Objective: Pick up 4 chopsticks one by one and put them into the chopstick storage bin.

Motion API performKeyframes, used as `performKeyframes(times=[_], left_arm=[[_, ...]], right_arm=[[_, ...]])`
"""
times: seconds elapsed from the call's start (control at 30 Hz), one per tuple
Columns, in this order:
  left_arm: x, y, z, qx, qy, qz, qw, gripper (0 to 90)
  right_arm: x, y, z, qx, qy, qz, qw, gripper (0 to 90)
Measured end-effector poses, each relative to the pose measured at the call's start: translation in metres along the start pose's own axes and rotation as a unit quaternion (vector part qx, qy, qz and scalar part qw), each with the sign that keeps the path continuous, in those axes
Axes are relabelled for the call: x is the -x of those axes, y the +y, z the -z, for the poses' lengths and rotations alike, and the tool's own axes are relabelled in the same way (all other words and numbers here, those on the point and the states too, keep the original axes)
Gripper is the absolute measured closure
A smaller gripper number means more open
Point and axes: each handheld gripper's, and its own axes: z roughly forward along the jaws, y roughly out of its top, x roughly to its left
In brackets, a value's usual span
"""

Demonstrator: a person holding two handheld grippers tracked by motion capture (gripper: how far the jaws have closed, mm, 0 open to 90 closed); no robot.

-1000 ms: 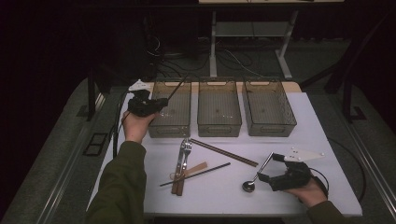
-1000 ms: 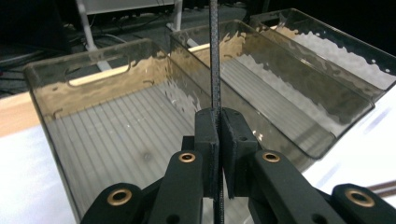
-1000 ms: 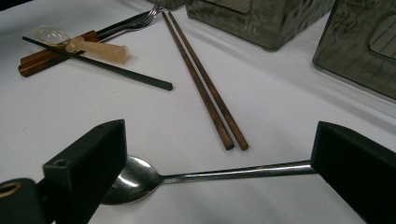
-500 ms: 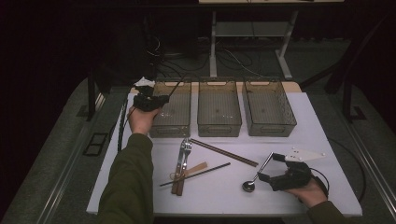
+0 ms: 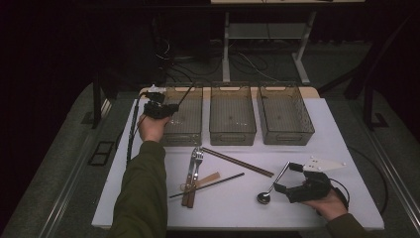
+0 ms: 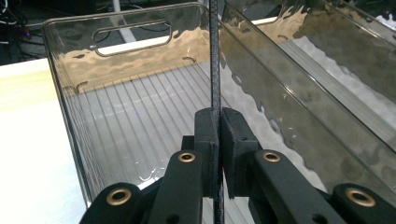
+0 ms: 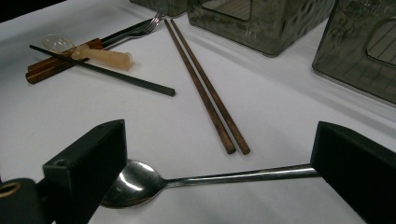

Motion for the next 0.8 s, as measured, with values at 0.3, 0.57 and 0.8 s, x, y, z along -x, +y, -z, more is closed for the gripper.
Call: performKeyframes(times=[0.3,0.57,0.8], left_arm=[[0.003,0.0,-0.001,0.0,0.01,-0.009,0.9999,76.5],[0.003,0.001,0.001,-0.003,0.015,-0.018,0.9997,60.8],[0.01,0.004,0.015,0.007,-0.01,-0.034,0.9993,48.0]], right_arm=[[0.0,0.0,0.0,-0.001,0.0,0.0,1.0,3.7],[-0.001,0.0,0.0,0.0,0.0,-0.001,1.0,3.7],[0.0,0.0,0.0,-0.001,-0.001,0.002,1.0,3.7]])
